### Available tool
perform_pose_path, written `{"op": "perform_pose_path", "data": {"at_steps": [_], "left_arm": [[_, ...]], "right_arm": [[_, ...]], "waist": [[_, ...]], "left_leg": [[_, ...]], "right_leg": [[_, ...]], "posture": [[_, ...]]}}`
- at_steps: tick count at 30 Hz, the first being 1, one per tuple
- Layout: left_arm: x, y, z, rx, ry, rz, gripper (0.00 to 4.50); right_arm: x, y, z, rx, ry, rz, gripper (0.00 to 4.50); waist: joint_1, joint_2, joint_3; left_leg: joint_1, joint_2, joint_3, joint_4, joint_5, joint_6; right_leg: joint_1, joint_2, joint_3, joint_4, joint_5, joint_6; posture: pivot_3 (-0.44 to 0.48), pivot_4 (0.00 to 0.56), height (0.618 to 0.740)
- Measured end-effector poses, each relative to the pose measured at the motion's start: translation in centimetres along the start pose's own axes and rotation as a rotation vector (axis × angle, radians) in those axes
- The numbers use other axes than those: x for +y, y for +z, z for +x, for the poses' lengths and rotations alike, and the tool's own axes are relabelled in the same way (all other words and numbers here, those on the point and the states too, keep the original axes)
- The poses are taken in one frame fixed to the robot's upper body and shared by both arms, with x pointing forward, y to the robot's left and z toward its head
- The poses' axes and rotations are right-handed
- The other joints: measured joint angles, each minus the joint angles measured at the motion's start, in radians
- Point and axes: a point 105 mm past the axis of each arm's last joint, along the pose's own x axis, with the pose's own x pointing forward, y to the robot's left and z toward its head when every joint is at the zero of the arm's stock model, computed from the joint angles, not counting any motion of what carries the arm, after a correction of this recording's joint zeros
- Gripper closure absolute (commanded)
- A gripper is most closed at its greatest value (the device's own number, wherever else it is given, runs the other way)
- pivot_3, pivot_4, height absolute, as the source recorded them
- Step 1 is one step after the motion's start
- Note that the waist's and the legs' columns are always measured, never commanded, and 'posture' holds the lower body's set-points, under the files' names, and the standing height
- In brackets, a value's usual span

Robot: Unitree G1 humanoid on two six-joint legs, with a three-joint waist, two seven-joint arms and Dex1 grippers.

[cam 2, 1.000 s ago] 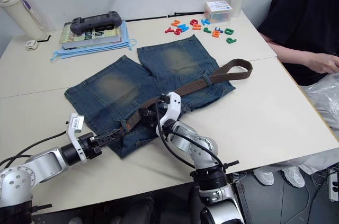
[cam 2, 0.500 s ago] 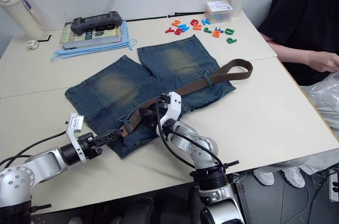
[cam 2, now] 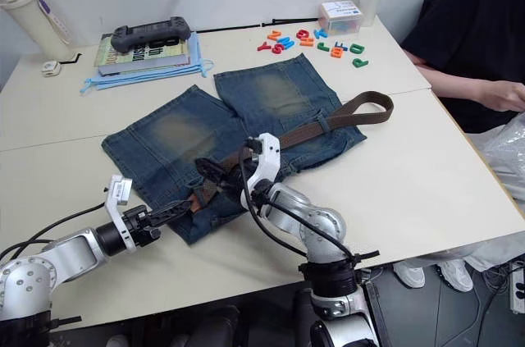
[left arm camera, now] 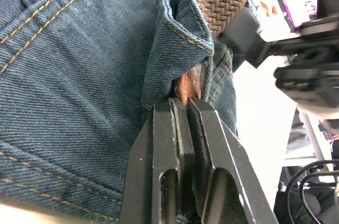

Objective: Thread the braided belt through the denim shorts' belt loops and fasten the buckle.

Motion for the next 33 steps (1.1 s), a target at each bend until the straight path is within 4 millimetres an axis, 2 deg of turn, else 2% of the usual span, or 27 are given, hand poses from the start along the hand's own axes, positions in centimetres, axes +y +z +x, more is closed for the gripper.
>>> {"op": "perform_pose_path", "data": {"at_steps": [2, 5, 9, 12, 14, 18, 19, 20, 27, 33], "left_arm": [[-0.1, 0.0, 0.1, 0.000, -0.007, -0.002, 4.50], [0.3, -0.3, 0.0, 0.002, 0.002, -0.023, 4.50], [0.4, -0.4, 0.1, -0.003, 0.000, -0.037, 4.50], [0.4, -0.4, 0.1, -0.006, -0.002, -0.038, 4.50], [0.4, -0.3, 0.1, -0.007, -0.005, -0.038, 4.50], [0.4, -0.4, 0.1, -0.008, -0.008, -0.039, 4.50], [0.4, -0.4, 0.1, -0.009, -0.008, -0.039, 4.50], [0.4, -0.4, 0.1, -0.009, -0.008, -0.039, 4.50], [0.4, -0.4, 0.0, -0.014, -0.012, -0.040, 4.50], [0.5, -0.5, -0.2, -0.011, -0.009, -0.042, 4.50]], "right_arm": [[-0.5, 0.2, -1.9, 0.032, -0.030, -0.096, 0.03], [-3.1, 0.5, -4.9, 0.102, -0.166, -0.268, 0.03], [-3.7, 0.3, -5.4, 0.153, -0.210, -0.422, 0.03], [-3.6, -1.1, -4.9, 0.212, -0.204, -0.516, 0.85], [-3.7, -2.0, -4.5, 0.238, -0.210, -0.560, 1.75], [-4.0, -1.9, -4.0, 0.215, -0.234, -0.587, 3.83], [-4.1, -1.9, -3.9, 0.214, -0.240, -0.596, 4.25], [-4.2, -2.0, -3.9, 0.214, -0.246, -0.609, 4.42], [-5.3, -3.0, -3.6, 0.266, -0.295, -0.687, 4.42], [-5.5, -3.4, -3.3, 0.273, -0.298, -0.678, 4.42]], "waist": [[0.003, 0.000, 0.000], [0.015, 0.000, 0.000], [0.011, 0.000, 0.000], [0.015, 0.000, 0.000], [0.018, 0.000, 0.000], [0.023, 0.000, 0.000], [0.023, 0.000, 0.000], [0.022, 0.000, 0.000], [0.022, 0.000, 0.000], [0.021, -0.003, -0.002]], "left_leg": [[0.000, 0.000, 0.000, 0.000, 0.000, 0.001], [-0.001, -0.002, 0.000, 0.001, -0.001, 0.002], [0.000, 0.000, 0.000, -0.001, 0.000, 0.001], [0.000, 0.000, 0.000, 0.000, 0.000, 0.000], [0.000, -0.001, 0.000, 0.001, 0.000, 0.001], [-0.001, -0.002, 0.000, 0.001, 0.000, 0.001], [0.000, -0.002, 0.000, 0.001, 0.000, 0.001], [0.000, -0.002, 0.000, 0.001, 0.000, 0.001], [0.000, -0.002, 0.000, 0.001, 0.000, 0.001], [0.002, -0.001, 0.000, 0.000, 0.000, 0.001]], "right_leg": [[0.000, 0.000, 0.000, -0.001, 0.000, 0.000], [0.001, -0.001, 0.000, -0.002, 0.000, 0.000], [0.000, 0.001, 0.000, -0.001, 0.000, 0.000], [0.000, 0.000, 0.000, -0.001, 0.000, 0.000], [0.000, -0.001, 0.000, -0.001, 0.000, 0.000], [0.001, -0.001, 0.000, -0.001, 0.000, 0.000], [0.000, -0.001, 0.000, -0.001, 0.000, 0.000], [0.000, -0.001, 0.000, -0.001, 0.000, 0.000], [0.001, -0.001, -0.001, -0.001, 0.000, 0.000], [0.002, 0.000, 0.000, -0.001, 0.000, 0.000]], "posture": [[0.000, 0.150, 0.740], [0.000, 0.150, 0.740], [0.000, 0.150, 0.740], [0.000, 0.150, 0.740], [0.000, 0.150, 0.740], [0.000, 0.150, 0.740], [0.000, 0.150, 0.740], [0.000, 0.150, 0.740], [0.000, 0.150, 0.740], [0.000, 0.150, 0.740]]}}
